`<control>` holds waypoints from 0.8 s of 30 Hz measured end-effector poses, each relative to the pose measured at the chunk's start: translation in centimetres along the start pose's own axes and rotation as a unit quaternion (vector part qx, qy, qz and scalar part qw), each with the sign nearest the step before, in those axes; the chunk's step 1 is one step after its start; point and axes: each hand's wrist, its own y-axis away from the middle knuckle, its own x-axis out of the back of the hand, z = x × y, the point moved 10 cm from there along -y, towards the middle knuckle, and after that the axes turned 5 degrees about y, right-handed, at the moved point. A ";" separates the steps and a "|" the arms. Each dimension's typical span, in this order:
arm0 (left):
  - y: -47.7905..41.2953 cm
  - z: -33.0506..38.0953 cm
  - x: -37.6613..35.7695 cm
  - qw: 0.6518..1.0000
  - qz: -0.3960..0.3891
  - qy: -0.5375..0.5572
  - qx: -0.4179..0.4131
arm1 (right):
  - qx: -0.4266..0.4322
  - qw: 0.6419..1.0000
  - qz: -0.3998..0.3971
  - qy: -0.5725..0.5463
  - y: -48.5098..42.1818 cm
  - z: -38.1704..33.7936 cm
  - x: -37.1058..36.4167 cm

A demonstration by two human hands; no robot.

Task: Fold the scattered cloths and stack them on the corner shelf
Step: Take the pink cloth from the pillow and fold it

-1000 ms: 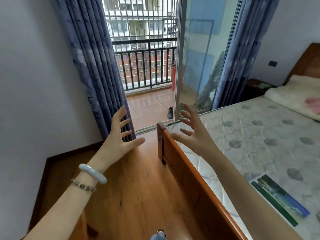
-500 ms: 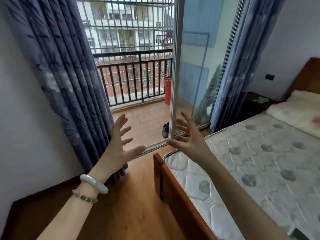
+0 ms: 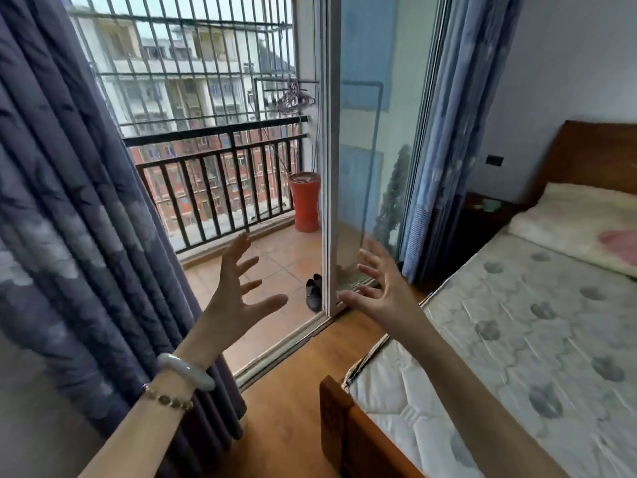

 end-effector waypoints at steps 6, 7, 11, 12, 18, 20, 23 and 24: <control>-7.5 -3.4 2.2 0.999 -0.029 0.001 -0.026 | -0.032 0.999 0.030 0.001 -6.2 1.6 -2.0; -8.2 -3.7 2.2 0.999 -0.033 0.002 -0.031 | -0.033 0.999 0.031 0.003 -6.8 1.8 -2.0; -12.7 -6.7 2.7 0.998 -0.052 0.024 -0.038 | -0.043 0.998 0.049 0.010 -11.4 3.7 -2.8; -13.9 -7.6 2.6 0.997 -0.057 0.031 -0.036 | -0.046 0.997 0.054 0.012 -12.4 4.2 -2.8; -22.8 -12.8 0.0 0.992 -0.115 0.051 -0.020 | -0.062 0.992 0.107 -0.007 -19.5 9.1 -1.2; -26.2 -14.1 -1.3 0.989 -0.141 0.045 -0.025 | -0.055 0.989 0.134 -0.013 -22.5 10.9 -0.1; -31.9 -15.5 -3.3 0.981 -0.184 0.045 -0.026 | -0.058 0.982 0.175 -0.031 -27.1 13.2 1.6; -34.0 -15.9 -4.0 0.980 -0.193 0.044 -0.027 | -0.058 0.980 0.188 -0.037 -28.5 13.9 2.2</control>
